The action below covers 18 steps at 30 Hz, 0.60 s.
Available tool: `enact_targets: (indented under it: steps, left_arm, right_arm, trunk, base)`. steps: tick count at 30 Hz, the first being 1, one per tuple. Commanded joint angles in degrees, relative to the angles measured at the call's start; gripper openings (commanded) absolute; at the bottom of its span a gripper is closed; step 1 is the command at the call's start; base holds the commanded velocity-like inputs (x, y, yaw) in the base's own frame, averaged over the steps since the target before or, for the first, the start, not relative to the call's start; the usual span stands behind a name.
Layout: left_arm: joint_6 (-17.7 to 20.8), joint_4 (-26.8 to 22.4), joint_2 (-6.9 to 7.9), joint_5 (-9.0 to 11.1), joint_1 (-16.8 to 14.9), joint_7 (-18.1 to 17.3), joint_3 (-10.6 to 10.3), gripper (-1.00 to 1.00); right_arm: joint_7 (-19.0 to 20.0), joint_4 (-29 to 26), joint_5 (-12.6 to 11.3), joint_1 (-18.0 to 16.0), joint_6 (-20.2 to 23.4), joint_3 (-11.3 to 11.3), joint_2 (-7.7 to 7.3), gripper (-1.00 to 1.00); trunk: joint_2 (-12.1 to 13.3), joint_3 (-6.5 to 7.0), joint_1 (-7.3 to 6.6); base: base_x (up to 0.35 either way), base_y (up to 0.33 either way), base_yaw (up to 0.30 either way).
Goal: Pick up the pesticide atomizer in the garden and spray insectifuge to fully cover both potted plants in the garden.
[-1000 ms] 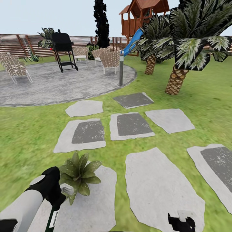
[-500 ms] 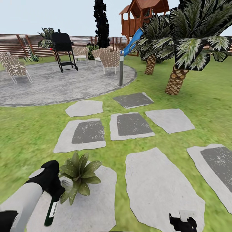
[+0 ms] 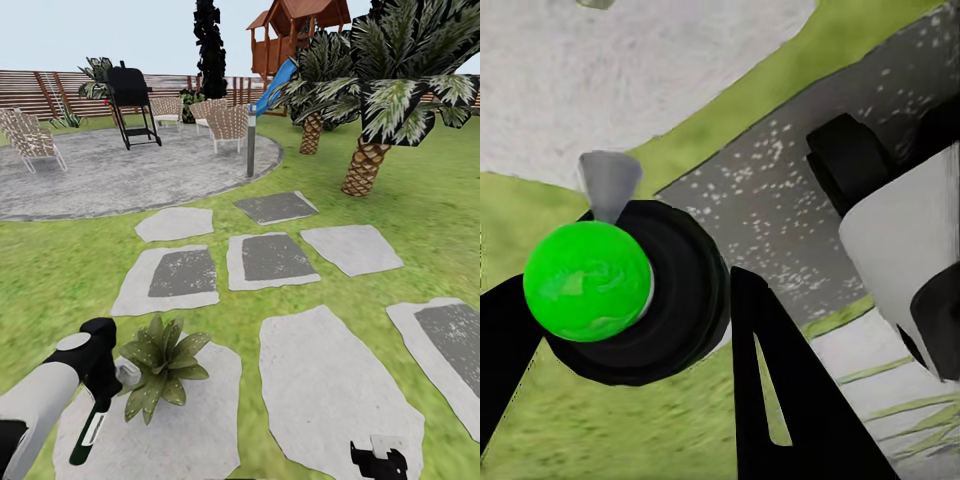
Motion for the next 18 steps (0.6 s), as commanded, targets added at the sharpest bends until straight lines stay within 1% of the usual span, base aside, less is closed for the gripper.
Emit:
enact_targets:
  steps: [1,3,8,11,14,18]
  left_arm:
    - [0.58,-0.17,-0.14,-0.13,-0.11,-0.53,-0.30,-1.00]
    - [0.55,-0.37,-0.86,-0.28,-1.32,-0.53,-0.35,-1.00]
    - [0.46,-0.34,-1.05,-0.46,-4.13,-0.53,-0.54,-1.00]
    - [0.47,-0.35,-1.18,-0.31,-4.66,-0.53,-0.49,-1.00]
    - [0.51,-0.34,-1.34,-0.28,-4.76,-0.53,-0.52,-1.00]
    - [0.54,-0.27,-1.37,-0.27,-4.74,-0.53,-0.55,-1.00]
  right_arm:
    - [-0.09,0.02,-0.58,-0.03,-0.18,0.49,0.00,1.00]
    - [-0.09,-0.01,-0.61,-0.03,-0.17,0.49,0.00,1.00]
    - [-0.13,-0.03,-0.62,-0.03,-0.17,0.51,0.17,1.00]
    - [-0.12,-0.05,-0.62,-0.03,-0.18,0.49,0.17,1.00]
    - [-0.09,-0.02,-0.62,-0.03,-0.18,0.47,-0.03,1.00]
    - [-0.09,0.07,-0.54,-0.02,-0.18,0.55,-0.09,1.00]
  trunk:
    - [-0.02,-0.05,-0.01]
    - [-0.02,-0.05,-0.01]
    - [-0.02,-0.05,-0.01]
    - [-0.02,-0.05,-0.01]
    - [-0.02,-0.05,-0.01]
    - [-0.02,-0.05,-0.01]
  base:
    - [0.000,0.000,0.000]
    - [0.000,0.000,0.038]
    - [0.000,0.000,0.217]
    - [0.000,0.000,0.219]
    - [0.045,-0.008,0.038]
    - [0.215,-0.138,0.005]
